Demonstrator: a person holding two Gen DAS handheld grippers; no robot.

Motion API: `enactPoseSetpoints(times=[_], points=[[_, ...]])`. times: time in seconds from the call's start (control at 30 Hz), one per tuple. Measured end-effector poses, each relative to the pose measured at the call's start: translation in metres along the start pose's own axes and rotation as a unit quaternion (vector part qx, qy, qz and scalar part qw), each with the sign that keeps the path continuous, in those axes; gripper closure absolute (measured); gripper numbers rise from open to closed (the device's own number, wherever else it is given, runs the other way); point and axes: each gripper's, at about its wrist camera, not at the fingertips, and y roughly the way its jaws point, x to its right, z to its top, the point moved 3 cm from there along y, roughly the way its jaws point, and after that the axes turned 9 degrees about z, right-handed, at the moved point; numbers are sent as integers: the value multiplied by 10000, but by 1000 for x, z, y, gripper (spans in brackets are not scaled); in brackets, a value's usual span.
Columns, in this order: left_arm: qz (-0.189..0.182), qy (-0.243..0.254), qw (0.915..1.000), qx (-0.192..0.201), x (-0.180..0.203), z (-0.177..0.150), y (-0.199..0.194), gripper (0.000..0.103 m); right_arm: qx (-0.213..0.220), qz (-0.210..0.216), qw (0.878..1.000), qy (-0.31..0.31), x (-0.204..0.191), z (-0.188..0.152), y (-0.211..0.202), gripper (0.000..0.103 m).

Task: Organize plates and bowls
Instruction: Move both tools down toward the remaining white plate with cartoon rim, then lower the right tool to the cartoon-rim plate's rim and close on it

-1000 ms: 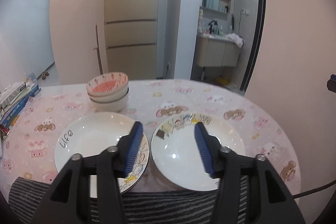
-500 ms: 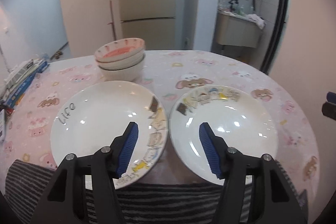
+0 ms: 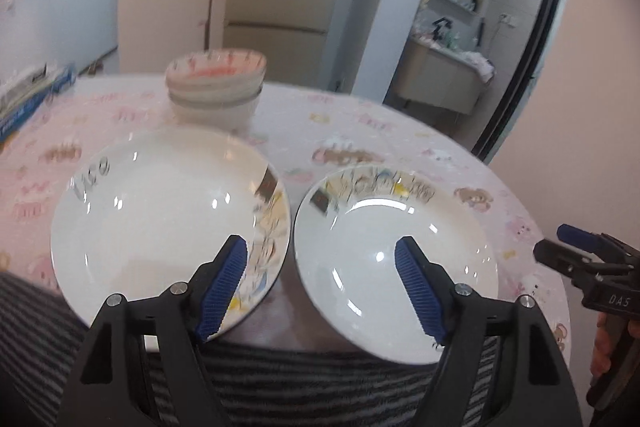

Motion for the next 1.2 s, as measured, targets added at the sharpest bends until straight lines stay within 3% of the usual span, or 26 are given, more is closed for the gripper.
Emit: enactPoseSetpoints(times=[0.07,0.13,0.17,0.2,0.23,0.3,0.37,0.6,0.7,0.8,0.9,1.0,1.07,1.2], points=[[-284,-162,9985,-435,2,-14,4,30,36,-76,10000,-36,-2,2,1,13],[-268,12,9959,-867,12,-30,3,37,52,-20,10000,19,-2,4,1,13],[-646,23,9895,-1290,21,-42,4,45,69,21,10000,61,-2,5,1,13],[-858,70,9846,-1524,29,-53,3,44,91,33,9999,86,-2,6,0,13],[-687,240,9885,-1325,33,-57,-4,44,128,33,9999,98,-4,7,0,13],[-400,778,9958,-263,43,-59,-35,42,164,15,9999,34,-7,7,-2,13],[-353,1024,9939,224,48,-60,-56,41,186,-50,9998,-104,-13,6,-4,13],[-966,864,9914,-157,48,-64,-71,39,377,-13,9993,-82,-17,15,-3,13],[-929,843,9921,-36,51,-79,-89,39,424,-43,9991,-35,-15,23,2,13],[-1242,561,9890,-577,67,-102,-88,40,482,-151,9979,-396,-29,31,9,13],[-1597,458,9780,-1263,93,-134,-73,40,386,-318,9966,-651,-47,38,18,13],[-1414,1048,9826,-589,108,-148,-86,40,424,-174,9979,-465,-47,40,18,13],[-1000,1248,9867,-279,103,-138,-86,40,447,-231,9975,-489,-46,35,16,13],[-368,989,9942,185,75,-100,-80,40,523,-417,9955,-675,-47,22,9,13]])
